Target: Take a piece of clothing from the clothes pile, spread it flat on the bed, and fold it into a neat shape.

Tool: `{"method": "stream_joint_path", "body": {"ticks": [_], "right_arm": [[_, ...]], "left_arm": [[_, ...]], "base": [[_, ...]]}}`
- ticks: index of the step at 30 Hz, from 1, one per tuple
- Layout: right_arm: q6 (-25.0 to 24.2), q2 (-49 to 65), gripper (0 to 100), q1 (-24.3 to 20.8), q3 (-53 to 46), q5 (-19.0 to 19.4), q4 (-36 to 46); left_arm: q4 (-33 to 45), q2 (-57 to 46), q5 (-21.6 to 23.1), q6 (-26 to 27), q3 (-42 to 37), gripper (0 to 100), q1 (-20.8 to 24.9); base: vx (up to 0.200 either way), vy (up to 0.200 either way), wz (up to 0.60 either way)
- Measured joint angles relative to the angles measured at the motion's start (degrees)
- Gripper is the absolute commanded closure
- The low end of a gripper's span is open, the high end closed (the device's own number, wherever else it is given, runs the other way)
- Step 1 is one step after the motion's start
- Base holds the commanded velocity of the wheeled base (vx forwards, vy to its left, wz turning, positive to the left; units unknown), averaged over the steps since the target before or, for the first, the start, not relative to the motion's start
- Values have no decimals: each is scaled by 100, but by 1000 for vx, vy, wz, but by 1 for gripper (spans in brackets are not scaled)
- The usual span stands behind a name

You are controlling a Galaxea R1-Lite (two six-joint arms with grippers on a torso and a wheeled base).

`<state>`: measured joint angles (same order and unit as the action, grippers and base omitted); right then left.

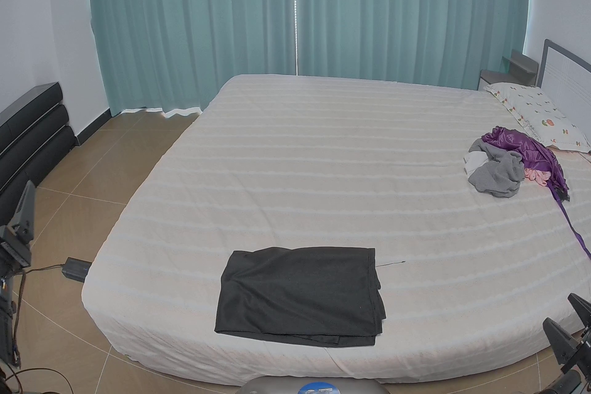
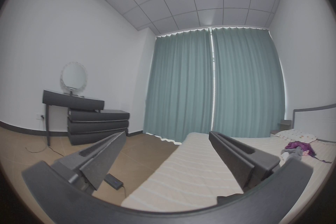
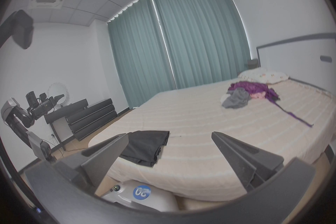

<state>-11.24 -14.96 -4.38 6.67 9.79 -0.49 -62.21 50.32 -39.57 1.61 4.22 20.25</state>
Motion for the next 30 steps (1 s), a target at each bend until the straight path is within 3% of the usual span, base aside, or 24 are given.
{"method": "stream_joint_path", "body": {"ticks": [12, 18, 22, 27, 30], "right_arm": [[831, 1033, 0, 262, 536, -24, 371], [1323, 1309, 0, 391, 536, -383, -143], [1545, 1380, 0, 422, 284, -572, -564], [1715, 1417, 0, 435, -290, -837, -835], [1770, 1425, 0, 435, -461, -1107, -585]], "left_arm": [[2420, -2903, 330, 506, 116, 0, -1463], [2909, -3933, 816, 736, 176, 0, -2220], [2954, -4273, 1100, 774, 162, 0, -2388], [2996, -4462, 2293, 798, -52, 0, -2436], [3131, -4507, 2950, 785, -201, 0, -2441]], "base": [[0, 0, 0], [0, 0, 0], [0, 0, 0], [0, 0, 0], [0, 0, 0]]}}
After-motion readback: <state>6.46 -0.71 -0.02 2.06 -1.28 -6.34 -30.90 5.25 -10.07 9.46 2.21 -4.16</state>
